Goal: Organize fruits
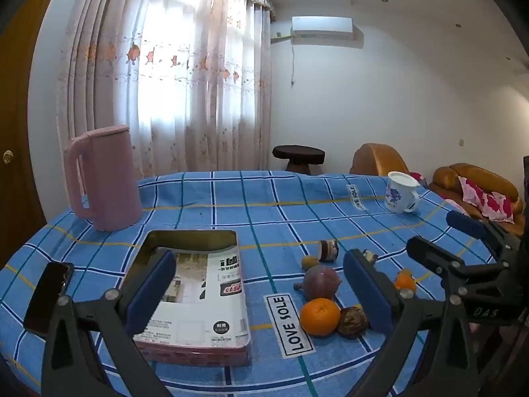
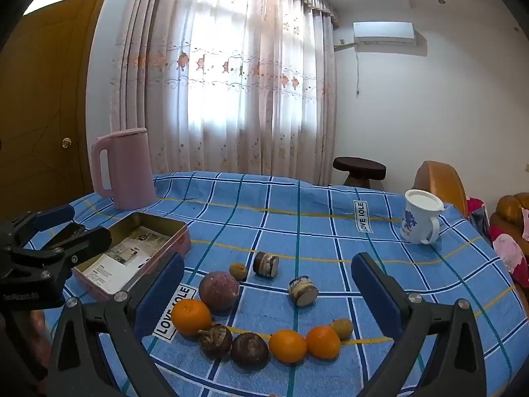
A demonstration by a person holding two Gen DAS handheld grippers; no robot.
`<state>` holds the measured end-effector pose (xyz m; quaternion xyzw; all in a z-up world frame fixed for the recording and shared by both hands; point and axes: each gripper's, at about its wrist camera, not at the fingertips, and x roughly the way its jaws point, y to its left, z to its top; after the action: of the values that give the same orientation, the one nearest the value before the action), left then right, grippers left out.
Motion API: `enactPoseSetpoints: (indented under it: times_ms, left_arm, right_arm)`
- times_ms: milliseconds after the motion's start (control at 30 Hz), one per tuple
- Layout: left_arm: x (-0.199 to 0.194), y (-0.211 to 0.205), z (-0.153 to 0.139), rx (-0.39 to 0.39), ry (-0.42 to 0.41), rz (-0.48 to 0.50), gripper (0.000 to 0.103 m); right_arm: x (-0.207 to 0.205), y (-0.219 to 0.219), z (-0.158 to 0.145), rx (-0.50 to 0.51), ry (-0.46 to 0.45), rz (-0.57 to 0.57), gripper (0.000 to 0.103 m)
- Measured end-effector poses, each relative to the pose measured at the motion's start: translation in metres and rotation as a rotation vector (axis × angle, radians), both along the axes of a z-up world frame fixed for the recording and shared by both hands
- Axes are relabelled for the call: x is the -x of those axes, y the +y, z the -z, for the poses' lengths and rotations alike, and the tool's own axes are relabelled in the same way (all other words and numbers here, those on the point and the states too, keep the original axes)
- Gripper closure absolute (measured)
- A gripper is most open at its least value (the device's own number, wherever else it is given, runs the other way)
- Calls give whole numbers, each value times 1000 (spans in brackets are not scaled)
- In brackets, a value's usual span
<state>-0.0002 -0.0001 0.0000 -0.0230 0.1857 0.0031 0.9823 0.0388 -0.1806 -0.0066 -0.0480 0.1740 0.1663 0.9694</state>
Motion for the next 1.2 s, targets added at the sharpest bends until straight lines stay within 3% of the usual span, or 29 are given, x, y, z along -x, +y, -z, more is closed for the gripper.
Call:
enactPoseSetpoints:
  times_ms: [200,1200]
  left_arm:
    - [-2,3,5,39,14,2,0]
    - [-4,-4,7,9,29,10,0]
  right_arm:
    - [-1,-1,0,5,6,2,1]
    - [-3,1,10,4,46,2,1]
